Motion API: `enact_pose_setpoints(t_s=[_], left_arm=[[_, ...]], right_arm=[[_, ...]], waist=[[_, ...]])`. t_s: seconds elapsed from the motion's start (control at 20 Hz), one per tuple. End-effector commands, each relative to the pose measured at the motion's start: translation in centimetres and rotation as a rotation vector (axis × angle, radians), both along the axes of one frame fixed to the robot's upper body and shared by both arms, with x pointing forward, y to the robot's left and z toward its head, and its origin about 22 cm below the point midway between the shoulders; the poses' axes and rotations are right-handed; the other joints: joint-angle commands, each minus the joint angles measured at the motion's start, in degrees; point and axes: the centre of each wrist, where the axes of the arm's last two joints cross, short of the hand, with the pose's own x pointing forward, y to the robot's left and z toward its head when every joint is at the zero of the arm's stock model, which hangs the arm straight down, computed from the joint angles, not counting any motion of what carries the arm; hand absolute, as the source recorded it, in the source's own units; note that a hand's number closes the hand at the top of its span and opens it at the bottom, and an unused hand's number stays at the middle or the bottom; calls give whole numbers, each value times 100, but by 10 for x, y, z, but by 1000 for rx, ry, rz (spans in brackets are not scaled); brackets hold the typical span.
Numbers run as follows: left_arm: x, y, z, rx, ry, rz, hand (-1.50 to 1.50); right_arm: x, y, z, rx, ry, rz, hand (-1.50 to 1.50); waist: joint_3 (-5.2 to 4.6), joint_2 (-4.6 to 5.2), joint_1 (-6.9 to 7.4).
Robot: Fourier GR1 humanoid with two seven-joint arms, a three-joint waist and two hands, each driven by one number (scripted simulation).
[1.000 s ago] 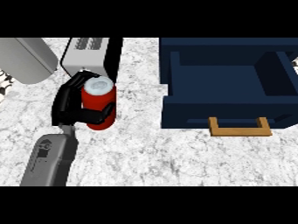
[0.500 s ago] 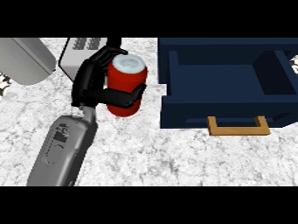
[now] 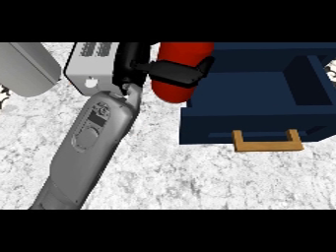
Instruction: Pick up the can, place it into the drawer and close the drawer
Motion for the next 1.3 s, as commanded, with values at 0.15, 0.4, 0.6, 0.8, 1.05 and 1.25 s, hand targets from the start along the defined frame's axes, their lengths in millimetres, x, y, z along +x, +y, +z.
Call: enact_pose_setpoints(t_s=[0.15, 0.4, 0.6, 0.8, 1.05, 1.25], left_arm=[[17, -44, 38, 1, 8, 13, 150], [27, -62, 62, 27, 32, -1, 150], [28, -77, 68, 43, 18, 5, 150], [33, -91, 76, 82, 27, 9, 150], [47, -91, 74, 100, 40, 14, 150], [51, -93, 59, 144, 23, 56, 150]], right_arm=[[8, -4, 0, -9, -5, 16, -150], [4, 9, -10, 10, 16, 10, -150], [4, 3, -6, -6, 0, 15, -150], [7, 9, 7, 2, -8, 29, -150], [15, 6, -8, -8, 8, 11, -150], [23, 20, 3, -13, -26, 47, -150]], waist=[[2, 20, -77], [3, 25, -91], [4, 21, -98], [6, 38, -179], [8, 61, -208], [10, 95, -332]])
